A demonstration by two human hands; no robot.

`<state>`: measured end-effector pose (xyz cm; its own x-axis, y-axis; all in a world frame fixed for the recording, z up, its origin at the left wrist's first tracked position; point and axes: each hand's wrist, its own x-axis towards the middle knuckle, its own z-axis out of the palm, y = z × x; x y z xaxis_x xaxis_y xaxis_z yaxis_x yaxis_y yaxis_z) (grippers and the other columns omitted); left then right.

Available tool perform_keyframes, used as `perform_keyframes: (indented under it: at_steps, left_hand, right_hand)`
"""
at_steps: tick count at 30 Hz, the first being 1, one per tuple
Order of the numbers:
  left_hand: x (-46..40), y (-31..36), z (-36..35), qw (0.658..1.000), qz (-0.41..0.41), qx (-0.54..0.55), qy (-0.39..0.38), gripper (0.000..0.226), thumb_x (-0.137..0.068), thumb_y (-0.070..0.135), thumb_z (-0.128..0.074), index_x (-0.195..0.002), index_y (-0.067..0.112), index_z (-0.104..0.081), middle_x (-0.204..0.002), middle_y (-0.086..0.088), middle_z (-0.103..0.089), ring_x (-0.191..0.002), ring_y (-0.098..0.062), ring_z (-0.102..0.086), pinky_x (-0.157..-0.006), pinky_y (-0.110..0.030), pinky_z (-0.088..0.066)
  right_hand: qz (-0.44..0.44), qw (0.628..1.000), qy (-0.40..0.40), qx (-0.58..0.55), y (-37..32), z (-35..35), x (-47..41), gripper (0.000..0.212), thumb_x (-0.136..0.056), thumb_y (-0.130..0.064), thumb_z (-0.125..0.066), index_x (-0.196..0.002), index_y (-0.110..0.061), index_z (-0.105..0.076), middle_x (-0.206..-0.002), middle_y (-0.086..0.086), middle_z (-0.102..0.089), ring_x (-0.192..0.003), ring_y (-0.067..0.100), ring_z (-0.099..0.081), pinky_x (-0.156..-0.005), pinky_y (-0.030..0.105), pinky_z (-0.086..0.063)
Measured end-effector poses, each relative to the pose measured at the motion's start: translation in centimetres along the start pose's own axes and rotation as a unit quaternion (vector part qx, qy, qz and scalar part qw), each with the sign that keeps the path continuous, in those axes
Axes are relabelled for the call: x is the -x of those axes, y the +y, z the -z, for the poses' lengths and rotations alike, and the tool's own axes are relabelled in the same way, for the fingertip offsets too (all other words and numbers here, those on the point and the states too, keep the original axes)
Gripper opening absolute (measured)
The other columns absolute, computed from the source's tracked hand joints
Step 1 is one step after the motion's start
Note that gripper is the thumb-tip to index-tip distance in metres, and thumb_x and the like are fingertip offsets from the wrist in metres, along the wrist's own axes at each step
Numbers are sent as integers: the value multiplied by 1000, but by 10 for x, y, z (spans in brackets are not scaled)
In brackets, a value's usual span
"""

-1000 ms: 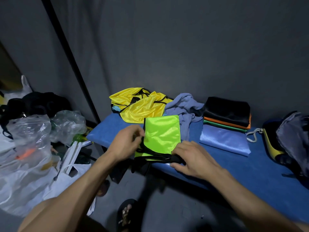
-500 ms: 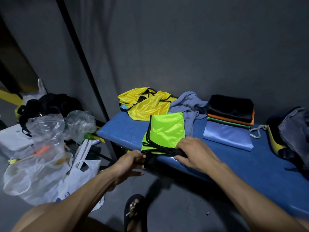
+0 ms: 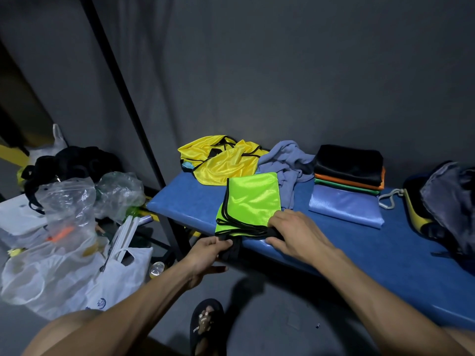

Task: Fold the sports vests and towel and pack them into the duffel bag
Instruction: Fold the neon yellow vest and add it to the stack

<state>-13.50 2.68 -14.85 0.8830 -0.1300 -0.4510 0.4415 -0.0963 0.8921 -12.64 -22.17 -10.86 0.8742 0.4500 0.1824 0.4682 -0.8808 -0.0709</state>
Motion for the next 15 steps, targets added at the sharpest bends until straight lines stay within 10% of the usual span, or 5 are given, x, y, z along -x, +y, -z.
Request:
perform_keyframes:
  at_steps: [5,15]
  left_hand:
    - [2,1,-5,997,-2,70,-14,8,-99,23,-62,-98,18,-68,-91,-5,-68,-89,-20,-64,-93,-44,-55]
    - [7,-2,-4,996,-14,78,40,20,-98,6,-60,-81,12,-51,-68,-7,-54,-60,-24,-66,-64,-37,-60]
  right_hand:
    - [-2,1000,-5,3,-1,0,0,37,-96,-50,-59,-112,-17,-63,-109,0,-62,-105,25,-55,-86,37,-40]
    - [-2,1000,-6,3,-2,2,1,37,-96,-50,-58,-114,-18,-63,-111,0,-61,-107,25,-55,-89,37,-41]
